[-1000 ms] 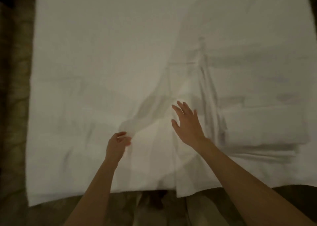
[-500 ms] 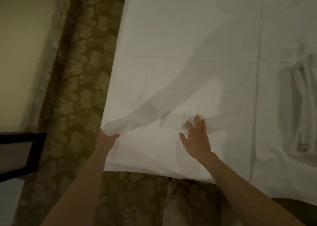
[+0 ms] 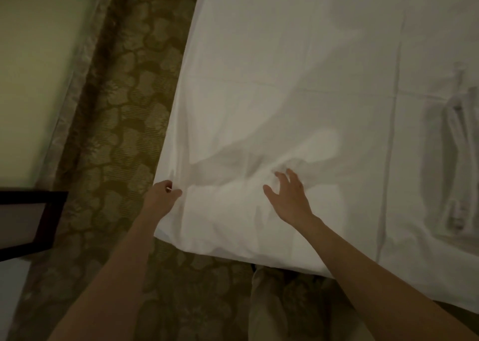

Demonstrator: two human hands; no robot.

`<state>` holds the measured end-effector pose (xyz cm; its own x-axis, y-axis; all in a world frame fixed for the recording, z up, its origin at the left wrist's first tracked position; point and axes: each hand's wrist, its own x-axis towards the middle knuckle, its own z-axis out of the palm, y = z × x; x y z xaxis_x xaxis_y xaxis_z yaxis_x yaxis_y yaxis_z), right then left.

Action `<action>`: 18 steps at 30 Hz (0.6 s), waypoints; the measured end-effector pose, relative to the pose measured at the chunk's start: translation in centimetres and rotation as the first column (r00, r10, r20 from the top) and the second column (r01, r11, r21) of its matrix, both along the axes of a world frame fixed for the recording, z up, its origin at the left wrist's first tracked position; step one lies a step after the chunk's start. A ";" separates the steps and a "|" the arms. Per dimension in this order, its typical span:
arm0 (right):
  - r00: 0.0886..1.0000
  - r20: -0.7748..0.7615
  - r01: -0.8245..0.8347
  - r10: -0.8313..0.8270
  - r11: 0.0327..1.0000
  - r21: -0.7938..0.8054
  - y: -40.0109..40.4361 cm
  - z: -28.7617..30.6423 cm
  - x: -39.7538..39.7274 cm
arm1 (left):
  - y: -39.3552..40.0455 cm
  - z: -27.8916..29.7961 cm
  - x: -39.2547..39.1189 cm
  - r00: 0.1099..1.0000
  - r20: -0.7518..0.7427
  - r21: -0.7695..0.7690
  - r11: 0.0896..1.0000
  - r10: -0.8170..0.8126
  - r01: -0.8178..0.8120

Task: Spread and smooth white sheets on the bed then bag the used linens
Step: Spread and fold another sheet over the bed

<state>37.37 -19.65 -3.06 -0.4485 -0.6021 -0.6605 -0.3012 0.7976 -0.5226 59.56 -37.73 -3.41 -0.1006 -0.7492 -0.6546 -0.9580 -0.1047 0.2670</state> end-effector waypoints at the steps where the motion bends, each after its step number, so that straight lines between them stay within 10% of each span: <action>1: 1.000 0.017 -0.010 0.011 1.000 -0.029 -0.5 0.5 0.0 | 0.4 0.5 -0.6 0.999 -0.036 -0.004 0.999 -0.038 0.038; 9: 0.909 0.397 0.184 -0.123 0.976 -0.119 -3.8 4.2 -0.6 | 8.2 5.3 -10.9 0.940 -0.320 -0.015 0.993 -0.120 0.121; 18: 0.932 0.095 0.360 -0.350 0.924 -0.130 2.7 5.3 -14.4 | 20.5 6.9 -27.0 0.839 -0.536 0.200 0.952 -0.092 0.232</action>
<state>22.96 -16.90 2.24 -0.6069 -0.5017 -0.6165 0.0291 0.7611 -0.6480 32.61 -17.24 3.54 -0.5808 -0.5125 -0.6325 -0.6966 -0.0893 0.7119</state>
